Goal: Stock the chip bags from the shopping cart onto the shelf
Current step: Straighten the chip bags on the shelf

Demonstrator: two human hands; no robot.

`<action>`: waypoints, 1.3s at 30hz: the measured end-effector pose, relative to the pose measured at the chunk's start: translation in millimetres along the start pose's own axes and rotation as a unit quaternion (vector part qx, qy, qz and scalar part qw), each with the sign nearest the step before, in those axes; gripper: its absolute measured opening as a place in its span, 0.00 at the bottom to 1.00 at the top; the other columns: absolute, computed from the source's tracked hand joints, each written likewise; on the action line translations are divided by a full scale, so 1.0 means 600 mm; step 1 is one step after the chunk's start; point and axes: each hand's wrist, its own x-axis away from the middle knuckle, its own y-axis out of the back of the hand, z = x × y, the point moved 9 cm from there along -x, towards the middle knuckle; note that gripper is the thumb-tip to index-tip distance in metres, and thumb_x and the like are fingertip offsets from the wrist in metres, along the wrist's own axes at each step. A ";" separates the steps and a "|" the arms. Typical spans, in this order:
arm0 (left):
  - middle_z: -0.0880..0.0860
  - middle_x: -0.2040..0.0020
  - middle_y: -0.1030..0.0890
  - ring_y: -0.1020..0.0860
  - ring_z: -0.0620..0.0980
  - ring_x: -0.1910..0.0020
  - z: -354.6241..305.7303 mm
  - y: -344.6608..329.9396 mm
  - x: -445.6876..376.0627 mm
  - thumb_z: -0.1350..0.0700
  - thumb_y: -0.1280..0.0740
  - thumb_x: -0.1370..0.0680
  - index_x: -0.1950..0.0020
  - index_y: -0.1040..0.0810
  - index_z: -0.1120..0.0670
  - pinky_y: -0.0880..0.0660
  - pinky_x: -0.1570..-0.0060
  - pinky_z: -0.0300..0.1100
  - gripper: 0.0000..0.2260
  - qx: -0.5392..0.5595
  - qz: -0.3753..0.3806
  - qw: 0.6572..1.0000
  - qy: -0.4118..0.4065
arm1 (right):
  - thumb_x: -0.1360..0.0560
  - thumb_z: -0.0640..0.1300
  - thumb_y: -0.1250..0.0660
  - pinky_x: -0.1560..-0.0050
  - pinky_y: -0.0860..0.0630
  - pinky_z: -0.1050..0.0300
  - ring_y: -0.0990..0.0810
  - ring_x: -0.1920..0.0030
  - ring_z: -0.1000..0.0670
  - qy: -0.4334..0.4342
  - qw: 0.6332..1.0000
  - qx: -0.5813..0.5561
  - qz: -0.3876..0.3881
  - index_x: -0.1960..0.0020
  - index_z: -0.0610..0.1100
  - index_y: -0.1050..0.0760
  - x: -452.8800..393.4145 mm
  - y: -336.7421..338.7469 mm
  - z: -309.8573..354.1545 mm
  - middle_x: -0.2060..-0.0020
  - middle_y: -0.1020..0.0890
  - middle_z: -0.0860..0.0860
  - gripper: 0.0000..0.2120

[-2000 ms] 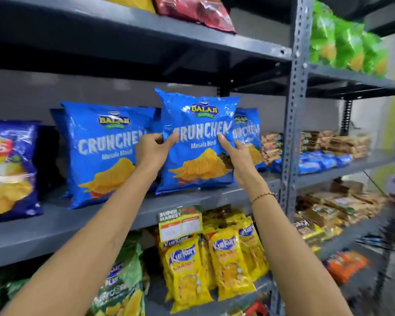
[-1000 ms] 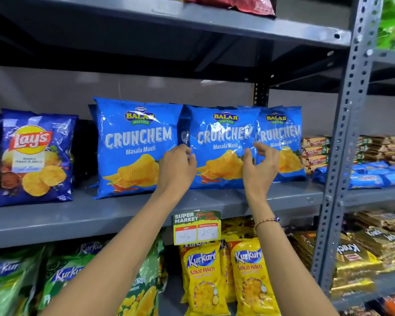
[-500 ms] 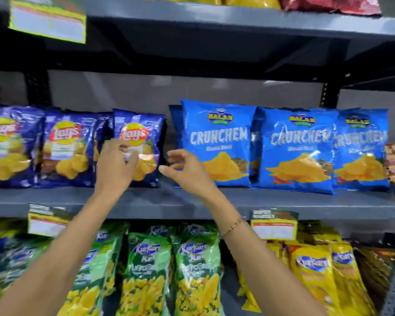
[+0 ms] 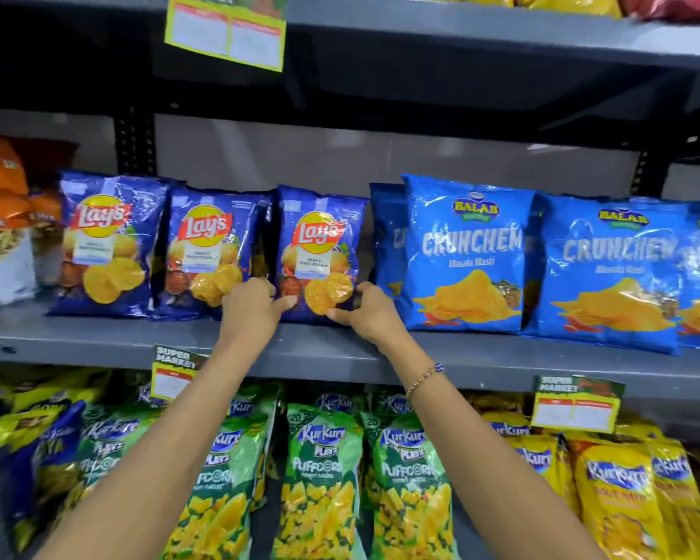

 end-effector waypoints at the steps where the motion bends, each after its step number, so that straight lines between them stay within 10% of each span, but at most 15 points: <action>1: 0.62 0.59 0.16 0.20 0.62 0.54 0.004 0.002 -0.002 0.47 0.31 0.26 0.57 0.22 0.60 0.26 0.58 0.50 0.15 -0.005 -0.009 1.000 0.000 | 0.32 0.48 0.24 0.52 0.28 0.54 0.23 0.46 0.46 -0.001 1.000 -0.001 -0.001 0.42 0.41 0.28 -0.001 -0.003 0.001 0.50 0.22 0.48 0.24; 21: 0.63 0.54 0.17 0.21 0.64 0.50 0.023 0.010 0.005 0.48 0.33 0.24 0.49 0.21 0.62 0.31 0.59 0.49 0.16 -0.038 -0.060 0.997 0.000 | 0.32 0.48 0.25 0.47 0.28 0.55 0.24 0.40 0.43 0.011 0.999 0.024 -0.022 0.38 0.39 0.29 -0.002 -0.022 0.022 0.41 0.21 0.43 0.27; 29: 0.64 0.51 0.18 0.22 0.64 0.48 0.009 0.023 0.024 0.49 0.35 0.23 0.46 0.22 0.63 0.28 0.50 0.53 0.17 -0.064 -0.053 0.996 0.017 | 0.32 0.52 0.25 0.54 0.29 0.55 0.25 0.50 0.47 0.014 0.999 0.035 -0.002 0.40 0.38 0.29 0.015 -0.014 0.029 0.55 0.23 0.49 0.28; 36: 0.60 0.52 0.16 0.19 0.60 0.51 -0.109 0.046 0.060 0.53 0.36 0.22 0.47 0.21 0.61 0.22 0.52 0.53 0.12 -0.019 -0.096 0.992 -0.075 | 0.28 0.45 0.29 0.63 0.29 0.73 0.22 0.63 0.55 0.076 0.972 -0.011 -0.223 0.48 0.42 0.21 0.102 0.188 0.018 0.55 0.16 0.45 0.11; 39: 0.57 0.52 0.15 0.18 0.54 0.54 -0.188 0.001 0.066 0.55 0.33 0.24 0.47 0.20 0.58 0.22 0.53 0.46 0.09 0.115 -0.033 0.983 -0.139 | 0.28 0.44 0.28 0.53 0.27 0.58 0.19 0.54 0.46 0.056 0.933 0.023 -0.354 0.47 0.39 0.22 0.141 0.315 -0.031 0.51 0.17 0.42 0.13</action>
